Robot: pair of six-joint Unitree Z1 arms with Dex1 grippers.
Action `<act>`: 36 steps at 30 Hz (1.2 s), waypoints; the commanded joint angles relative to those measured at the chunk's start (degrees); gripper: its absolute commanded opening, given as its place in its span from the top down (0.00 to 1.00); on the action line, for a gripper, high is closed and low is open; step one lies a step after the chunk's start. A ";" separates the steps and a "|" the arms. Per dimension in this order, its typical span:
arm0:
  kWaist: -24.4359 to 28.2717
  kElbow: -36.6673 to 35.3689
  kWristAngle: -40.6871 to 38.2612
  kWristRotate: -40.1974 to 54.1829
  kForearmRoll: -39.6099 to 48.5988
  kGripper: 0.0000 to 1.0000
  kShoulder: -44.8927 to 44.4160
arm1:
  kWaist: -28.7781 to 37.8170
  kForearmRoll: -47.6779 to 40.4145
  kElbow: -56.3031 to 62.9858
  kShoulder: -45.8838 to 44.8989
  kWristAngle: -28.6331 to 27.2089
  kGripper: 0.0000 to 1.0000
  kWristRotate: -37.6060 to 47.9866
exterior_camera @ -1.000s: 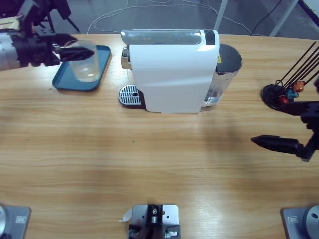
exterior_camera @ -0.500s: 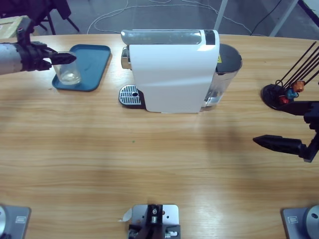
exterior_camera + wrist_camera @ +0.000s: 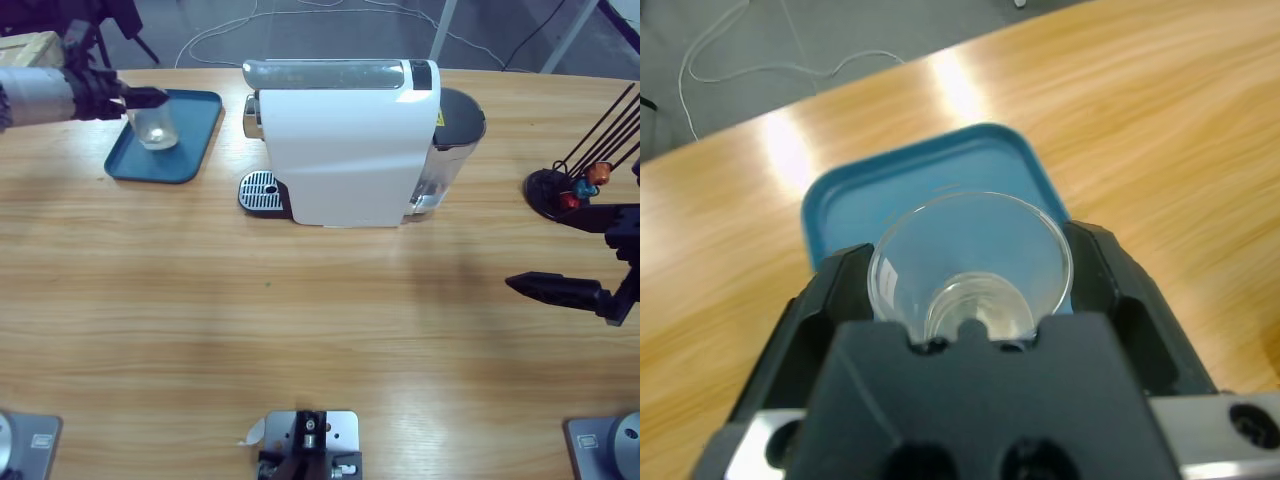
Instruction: Pour coffee
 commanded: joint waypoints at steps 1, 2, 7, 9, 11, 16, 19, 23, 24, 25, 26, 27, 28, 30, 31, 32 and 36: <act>-0.42 0.86 1.12 -0.44 -0.52 1.00 3.31 | -0.52 0.02 0.69 1.59 -0.67 0.00 0.60; -0.74 1.03 1.58 -0.44 -0.52 0.78 3.17 | -0.52 0.02 0.69 1.59 -0.67 0.00 0.60; -2.83 3.81 7.80 -0.45 -0.52 0.06 0.41 | -0.52 -0.07 0.73 1.64 -0.58 0.00 0.60; -2.83 3.67 7.54 -0.44 -0.59 0.01 0.60 | -0.52 -0.14 0.78 1.68 -0.58 0.00 0.60; -2.74 3.62 7.36 -0.44 -0.64 0.00 0.69 | -0.52 -0.16 0.78 1.68 -0.58 0.00 0.60; -2.74 5.01 6.57 -0.70 -0.68 0.00 -1.24 | -0.52 -0.17 0.83 1.53 -0.58 0.00 0.60; -2.74 7.12 6.96 -2.05 -0.61 0.00 -8.03 | -0.52 -0.25 0.96 1.24 -0.71 0.00 0.60; -3.32 9.35 6.81 -5.66 0.62 0.00 -21.76 | -0.52 -0.42 1.20 -0.56 -0.78 0.00 0.31; -3.55 9.33 6.66 -6.06 1.68 0.00 -24.39 | -0.52 -0.42 1.08 -1.61 -0.97 0.00 0.24; -4.01 9.14 6.50 -6.84 4.30 0.00 -27.40 | -0.52 -0.33 0.96 -2.56 -1.32 0.00 0.24; -4.50 8.77 6.46 -7.89 8.57 0.00 -30.63 | -0.52 -0.09 0.80 -3.47 -1.37 0.00 0.24; -4.96 8.36 6.31 -10.23 13.91 0.00 -33.97 | -0.52 0.30 0.59 -4.49 -1.30 0.00 0.24; -5.45 8.89 5.51 -11.44 17.62 0.00 -37.00 | -0.52 0.77 0.36 -5.14 -1.30 0.00 0.30; -7.24 10.72 2.63 -11.53 23.74 0.00 -42.88 | -0.52 1.39 0.16 -6.46 -1.29 0.00 0.33; -8.14 11.40 0.70 -11.56 27.31 0.00 -45.94 | -0.52 1.44 0.16 -7.39 -1.34 0.00 0.37; -8.95 12.41 -1.83 -11.51 31.16 0.00 -50.53 | -0.52 1.57 0.16 -8.26 -1.37 0.00 0.42; -10.79 14.02 -4.29 -11.51 40.47 0.00 -65.42 | -0.52 5.26 -1.22 -7.20 -1.64 0.00 -0.67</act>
